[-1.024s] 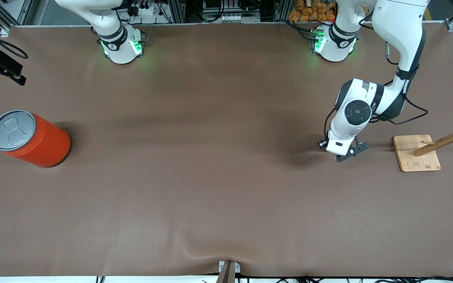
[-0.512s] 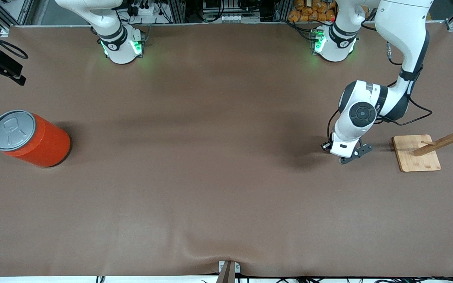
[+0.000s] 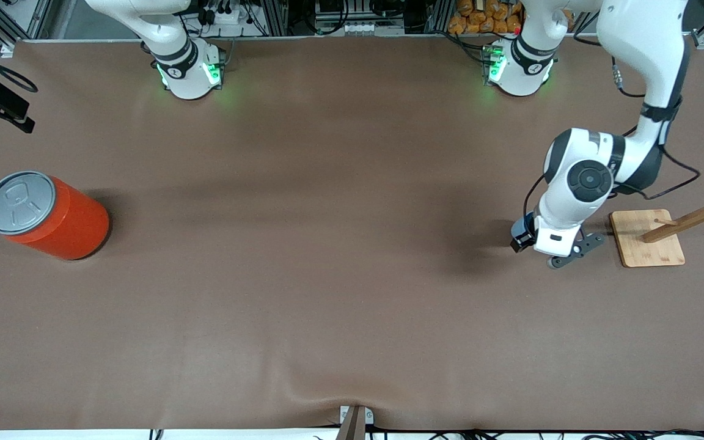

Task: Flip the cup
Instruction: 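Open the left gripper and lift it away from the cup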

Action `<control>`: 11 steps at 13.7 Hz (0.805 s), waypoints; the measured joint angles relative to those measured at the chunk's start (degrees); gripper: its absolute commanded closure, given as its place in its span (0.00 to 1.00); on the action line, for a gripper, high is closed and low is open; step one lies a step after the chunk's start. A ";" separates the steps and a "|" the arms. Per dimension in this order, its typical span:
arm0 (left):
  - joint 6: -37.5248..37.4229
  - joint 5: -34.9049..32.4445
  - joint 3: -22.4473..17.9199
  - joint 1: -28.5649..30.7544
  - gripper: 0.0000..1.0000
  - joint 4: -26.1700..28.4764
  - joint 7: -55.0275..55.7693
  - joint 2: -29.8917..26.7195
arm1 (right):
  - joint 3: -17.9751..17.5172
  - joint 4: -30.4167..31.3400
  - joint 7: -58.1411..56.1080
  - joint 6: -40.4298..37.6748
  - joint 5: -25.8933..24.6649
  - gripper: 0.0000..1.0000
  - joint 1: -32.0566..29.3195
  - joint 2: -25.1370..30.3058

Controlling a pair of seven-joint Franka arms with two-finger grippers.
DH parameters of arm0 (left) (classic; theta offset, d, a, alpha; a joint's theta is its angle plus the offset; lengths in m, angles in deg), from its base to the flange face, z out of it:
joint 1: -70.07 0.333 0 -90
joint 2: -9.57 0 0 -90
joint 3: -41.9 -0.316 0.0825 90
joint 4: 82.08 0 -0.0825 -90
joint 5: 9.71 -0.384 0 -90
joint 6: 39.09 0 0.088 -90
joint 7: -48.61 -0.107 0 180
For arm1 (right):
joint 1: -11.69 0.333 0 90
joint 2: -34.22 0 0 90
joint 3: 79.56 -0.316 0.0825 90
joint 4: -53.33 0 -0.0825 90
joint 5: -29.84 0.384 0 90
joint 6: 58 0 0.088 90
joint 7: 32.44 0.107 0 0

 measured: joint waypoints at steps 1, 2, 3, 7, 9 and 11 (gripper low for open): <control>-5.09 0.00 0.21 -0.11 0.00 -3.00 -1.50 -2.06 | 0.00 0.00 0.00 -0.01 0.00 0.00 0.00 0.00; -10.54 0.00 0.46 -0.17 0.00 -6.60 -4.03 -4.08 | 0.00 0.00 0.00 -0.01 0.00 0.00 0.00 0.00; -15.34 0.00 0.75 -0.21 0.00 -10.56 -7.55 -5.96 | 0.00 -0.01 0.00 -0.02 0.00 0.00 0.00 0.00; -28.82 3.31 0.81 -0.01 0.00 -23.82 -22.21 -9.20 | -0.01 -0.02 0.00 -0.40 0.00 0.00 0.00 0.00; -33.40 4.66 0.75 0.10 0.00 -28.10 -25.30 -9.50 | -0.01 -0.02 0.00 -0.61 0.00 0.00 0.00 0.00; -35.67 4.67 0.76 0.09 0.00 -30.21 -29.75 -10.26 | -0.04 -0.02 0.00 -0.80 0.00 0.00 0.00 0.00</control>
